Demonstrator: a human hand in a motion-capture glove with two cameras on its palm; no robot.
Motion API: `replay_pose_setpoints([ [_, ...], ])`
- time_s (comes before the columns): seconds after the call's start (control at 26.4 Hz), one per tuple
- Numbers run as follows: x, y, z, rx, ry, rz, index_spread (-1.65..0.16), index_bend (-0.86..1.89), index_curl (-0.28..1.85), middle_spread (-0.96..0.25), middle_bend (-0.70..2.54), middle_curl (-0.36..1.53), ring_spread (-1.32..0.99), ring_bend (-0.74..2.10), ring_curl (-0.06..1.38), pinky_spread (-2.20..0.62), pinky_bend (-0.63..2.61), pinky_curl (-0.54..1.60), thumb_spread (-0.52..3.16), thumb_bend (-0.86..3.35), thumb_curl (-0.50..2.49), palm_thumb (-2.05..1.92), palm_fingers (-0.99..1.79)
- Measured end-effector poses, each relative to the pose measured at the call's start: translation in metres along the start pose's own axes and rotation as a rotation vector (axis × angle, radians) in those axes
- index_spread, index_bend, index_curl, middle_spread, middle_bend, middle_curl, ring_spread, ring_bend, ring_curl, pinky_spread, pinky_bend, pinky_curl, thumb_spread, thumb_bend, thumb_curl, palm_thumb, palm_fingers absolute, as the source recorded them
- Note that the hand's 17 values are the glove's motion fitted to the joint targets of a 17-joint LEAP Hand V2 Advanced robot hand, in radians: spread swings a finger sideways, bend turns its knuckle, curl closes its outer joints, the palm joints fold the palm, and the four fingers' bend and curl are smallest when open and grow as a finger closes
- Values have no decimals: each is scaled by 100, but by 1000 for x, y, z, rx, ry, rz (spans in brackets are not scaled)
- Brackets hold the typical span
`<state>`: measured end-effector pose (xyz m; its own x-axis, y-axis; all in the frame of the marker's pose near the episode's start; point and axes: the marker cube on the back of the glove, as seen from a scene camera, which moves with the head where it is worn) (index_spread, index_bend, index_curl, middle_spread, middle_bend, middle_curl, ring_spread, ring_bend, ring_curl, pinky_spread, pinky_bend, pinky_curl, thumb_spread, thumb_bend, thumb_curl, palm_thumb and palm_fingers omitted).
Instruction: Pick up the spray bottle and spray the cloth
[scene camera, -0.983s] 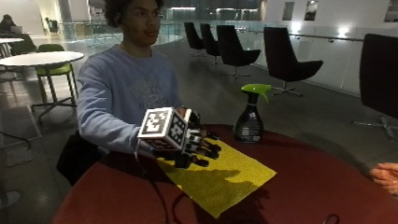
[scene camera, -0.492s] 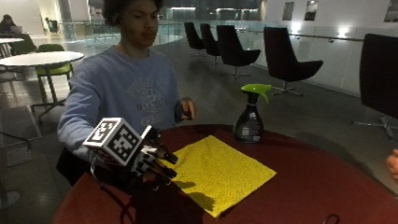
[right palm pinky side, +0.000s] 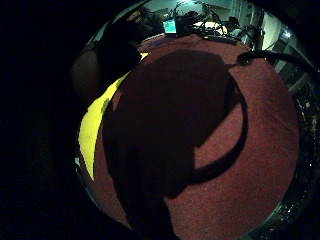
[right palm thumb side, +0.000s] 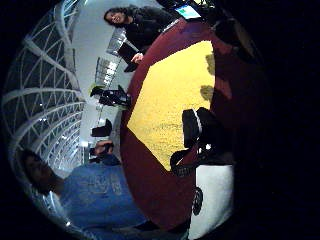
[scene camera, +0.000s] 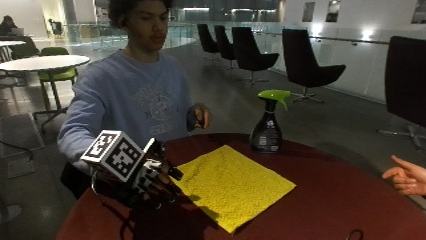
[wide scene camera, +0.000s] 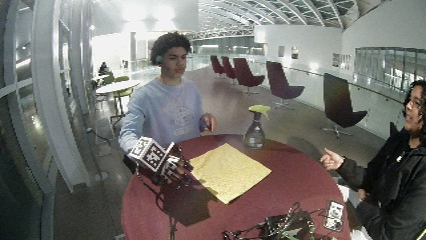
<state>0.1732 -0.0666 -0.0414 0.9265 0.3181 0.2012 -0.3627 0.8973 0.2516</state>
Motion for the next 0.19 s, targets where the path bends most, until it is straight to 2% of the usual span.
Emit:
replay_pose_setpoints([
  [0.19, -3, -1, 1, -5, 4, -7, -33, 13, 28, -7, 35, 44, 0, 30, 37, 23, 17, 30, 114, -2, 46, 81, 67],
])
